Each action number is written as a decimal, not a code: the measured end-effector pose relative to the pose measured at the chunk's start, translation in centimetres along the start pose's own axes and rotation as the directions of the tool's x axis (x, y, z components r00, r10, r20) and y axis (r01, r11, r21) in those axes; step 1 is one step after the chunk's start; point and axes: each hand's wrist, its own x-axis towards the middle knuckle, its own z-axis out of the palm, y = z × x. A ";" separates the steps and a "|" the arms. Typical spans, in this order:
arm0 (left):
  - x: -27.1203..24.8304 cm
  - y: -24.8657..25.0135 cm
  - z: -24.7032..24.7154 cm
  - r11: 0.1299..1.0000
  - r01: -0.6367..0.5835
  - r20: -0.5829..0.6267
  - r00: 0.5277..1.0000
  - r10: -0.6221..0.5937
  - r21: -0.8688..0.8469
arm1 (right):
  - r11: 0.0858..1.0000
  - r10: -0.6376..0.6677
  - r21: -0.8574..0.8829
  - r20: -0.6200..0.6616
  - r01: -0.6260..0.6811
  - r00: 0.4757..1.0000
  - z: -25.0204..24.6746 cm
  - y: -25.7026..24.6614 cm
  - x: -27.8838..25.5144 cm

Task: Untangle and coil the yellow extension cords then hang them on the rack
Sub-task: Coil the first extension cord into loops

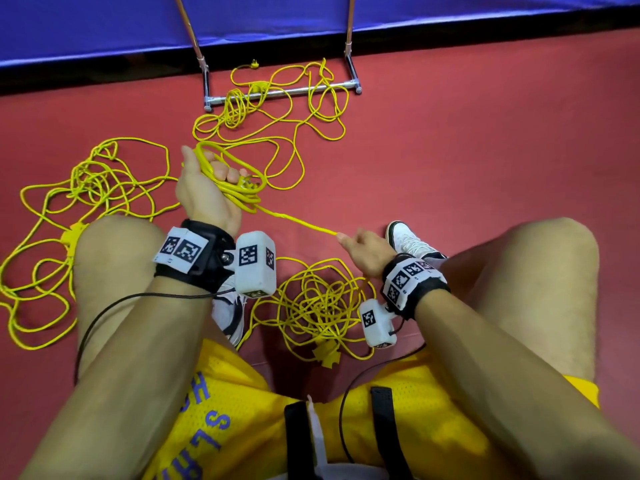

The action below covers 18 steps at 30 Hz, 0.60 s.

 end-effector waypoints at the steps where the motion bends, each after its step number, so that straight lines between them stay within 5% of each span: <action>1: 0.2 0.1 0.0 1.000 -0.026 0.000 1.000 0.026 0.008 | 0.997 -0.040 0.064 -0.041 0.043 0.998 -0.2 -0.2 -0.1; 5: 0.9 0.3 -0.5 0.990 -0.098 0.019 0.995 0.097 0.097 | 0.940 -0.308 0.110 -0.134 0.323 0.942 -0.7 -1.0 -0.6; 9: 0.5 -0.4 -0.5 0.895 -0.192 0.096 0.981 0.167 0.403 | 0.851 -0.469 0.167 -0.183 0.497 0.864 -0.8 -2.2 -1.4; 13: -0.3 -1.9 -0.8 0.563 -0.350 0.299 0.936 0.184 0.749 | 0.788 -0.512 0.291 -0.179 0.543 0.840 -1.3 -3.9 -2.7; 18: -1.4 -2.8 -1.4 0.155 -0.511 0.516 0.856 0.006 0.846 | 0.740 -0.545 0.325 -0.224 0.589 0.808 -1.7 -4.9 -3.6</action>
